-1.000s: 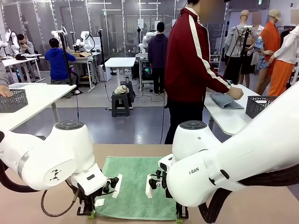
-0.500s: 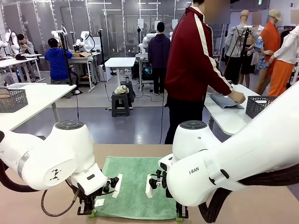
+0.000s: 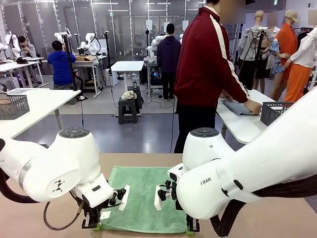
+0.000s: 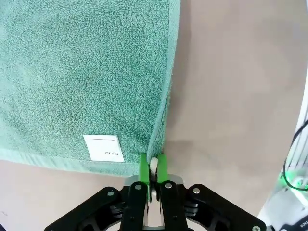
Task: Fold the towels and place them in the basket.
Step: When a person lays out a Towel with hook on the table, fold it in half twice.
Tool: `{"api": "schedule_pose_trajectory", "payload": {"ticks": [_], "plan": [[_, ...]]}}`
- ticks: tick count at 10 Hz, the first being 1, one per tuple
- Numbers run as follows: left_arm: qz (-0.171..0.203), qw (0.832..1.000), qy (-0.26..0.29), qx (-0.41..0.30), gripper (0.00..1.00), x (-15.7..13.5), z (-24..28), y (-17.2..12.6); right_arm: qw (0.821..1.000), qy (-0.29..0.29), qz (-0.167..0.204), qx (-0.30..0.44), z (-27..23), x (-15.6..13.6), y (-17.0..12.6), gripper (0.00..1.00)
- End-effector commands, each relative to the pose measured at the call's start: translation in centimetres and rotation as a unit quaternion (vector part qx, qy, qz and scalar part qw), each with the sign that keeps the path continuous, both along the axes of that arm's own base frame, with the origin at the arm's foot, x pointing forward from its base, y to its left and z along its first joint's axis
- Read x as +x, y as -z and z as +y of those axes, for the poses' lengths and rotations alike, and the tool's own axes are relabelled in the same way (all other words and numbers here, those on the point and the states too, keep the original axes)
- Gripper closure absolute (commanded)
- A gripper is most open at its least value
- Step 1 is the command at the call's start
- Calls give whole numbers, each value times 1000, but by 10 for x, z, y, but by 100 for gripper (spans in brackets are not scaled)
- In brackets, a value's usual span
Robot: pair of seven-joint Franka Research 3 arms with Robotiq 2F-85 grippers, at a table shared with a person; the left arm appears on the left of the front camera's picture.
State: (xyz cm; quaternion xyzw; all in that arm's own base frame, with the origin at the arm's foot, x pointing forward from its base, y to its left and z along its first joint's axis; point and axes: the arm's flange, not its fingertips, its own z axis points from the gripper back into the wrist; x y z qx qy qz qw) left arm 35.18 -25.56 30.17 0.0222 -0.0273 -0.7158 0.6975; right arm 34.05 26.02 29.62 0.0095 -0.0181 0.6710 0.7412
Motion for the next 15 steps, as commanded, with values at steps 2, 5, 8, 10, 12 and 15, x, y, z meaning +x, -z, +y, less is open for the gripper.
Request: {"api": "schedule_pose_trajectory", "payload": {"ticks": [2,5,8,10,12,15], "plan": [[-7,1000,0,3,93,0,0,-10,1000,-8,1,-7,0,-2,-10,95],[-44,999,-1,6,93,7,1,-41,1000,-9,-14,-14,-2,6,-33,95],[-70,998,-3,2,93,14,4,-62,999,-2,-38,-16,-8,9,-52,95],[-66,998,-5,-3,93,23,3,-63,999,-10,-39,-8,-8,19,-58,95],[-66,998,-2,5,93,47,-3,-68,999,-18,-42,-3,-7,42,-68,95],[-66,997,-8,25,93,101,-10,-83,999,-13,-39,-5,-11,94,-84,95]]}}
